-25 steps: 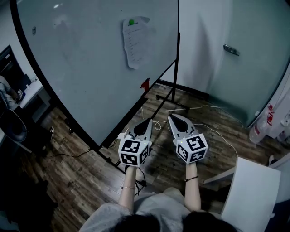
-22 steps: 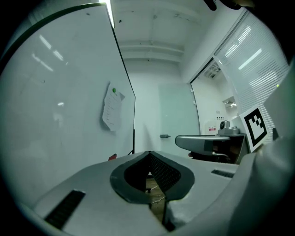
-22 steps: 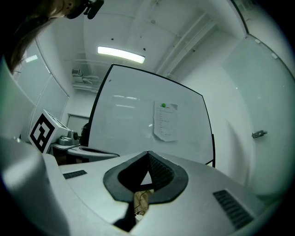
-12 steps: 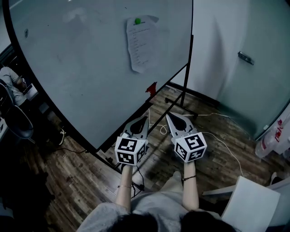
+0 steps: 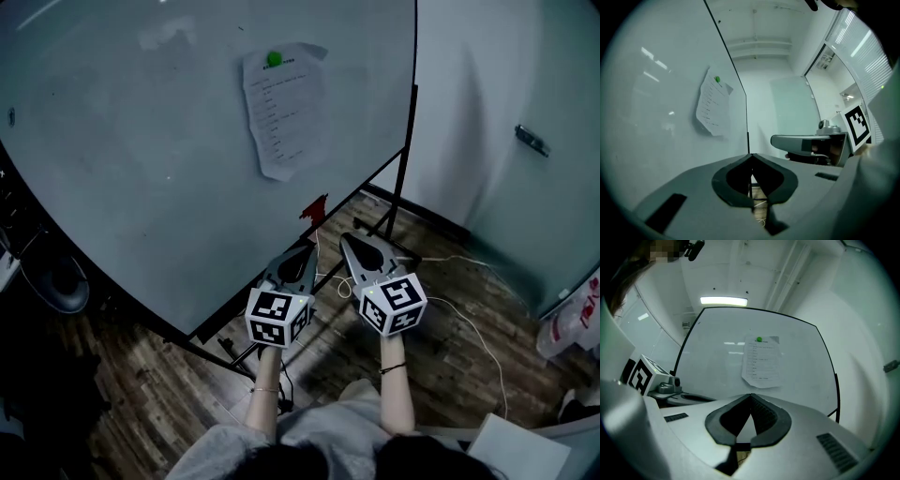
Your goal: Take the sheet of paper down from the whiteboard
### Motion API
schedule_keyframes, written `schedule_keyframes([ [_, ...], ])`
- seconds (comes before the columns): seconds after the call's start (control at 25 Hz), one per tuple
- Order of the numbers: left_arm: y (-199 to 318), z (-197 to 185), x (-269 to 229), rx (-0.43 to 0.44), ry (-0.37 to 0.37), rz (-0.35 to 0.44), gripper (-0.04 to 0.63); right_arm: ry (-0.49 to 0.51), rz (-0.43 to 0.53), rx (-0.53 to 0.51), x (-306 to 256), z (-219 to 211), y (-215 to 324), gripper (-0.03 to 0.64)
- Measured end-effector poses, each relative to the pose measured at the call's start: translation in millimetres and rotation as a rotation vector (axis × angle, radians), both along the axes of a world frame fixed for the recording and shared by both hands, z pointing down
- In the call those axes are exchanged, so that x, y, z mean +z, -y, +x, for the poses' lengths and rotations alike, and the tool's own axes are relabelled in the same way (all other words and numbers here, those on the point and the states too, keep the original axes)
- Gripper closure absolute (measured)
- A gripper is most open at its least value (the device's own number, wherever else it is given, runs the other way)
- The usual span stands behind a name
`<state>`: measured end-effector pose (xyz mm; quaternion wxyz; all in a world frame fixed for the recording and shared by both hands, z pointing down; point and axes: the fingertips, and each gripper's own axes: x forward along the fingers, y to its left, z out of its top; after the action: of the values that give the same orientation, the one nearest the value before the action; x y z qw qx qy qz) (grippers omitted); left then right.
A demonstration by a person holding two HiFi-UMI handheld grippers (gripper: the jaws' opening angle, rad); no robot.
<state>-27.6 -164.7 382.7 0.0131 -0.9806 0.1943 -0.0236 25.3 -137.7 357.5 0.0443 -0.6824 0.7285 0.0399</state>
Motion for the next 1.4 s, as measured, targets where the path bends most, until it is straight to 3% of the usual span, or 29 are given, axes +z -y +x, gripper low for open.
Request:
schedule_keyframes([
  [0.52,51.0,76.6,-23.7,-0.153,-0.066,-0.016,0.592,-0.088,-0.028,-0.158,-22.5,74.9,50.9,0.617],
  [0.72,45.2,106.4,-24.9,-0.159,-0.060,-0.002,0.592,-0.061,-0.021,-0.186,-24.2,106.4,52.0,0.617],
  [0.84,52.3,102.5,-31.5,-0.192,-0.064,0.023,0.592,-0.036,-0.002,-0.209,-26.3,110.0,62.6,0.615],
  [1.0,67.2,91.6,-56.1,-0.261,-0.083,0.092,0.592,-0.013,0.011,-0.249,-27.4,109.0,78.7,0.617],
  [1.4,101.3,85.5,-154.3,-0.383,-0.090,0.409,0.592,0.015,0.080,-0.303,-53.0,122.8,132.6,0.615],
])
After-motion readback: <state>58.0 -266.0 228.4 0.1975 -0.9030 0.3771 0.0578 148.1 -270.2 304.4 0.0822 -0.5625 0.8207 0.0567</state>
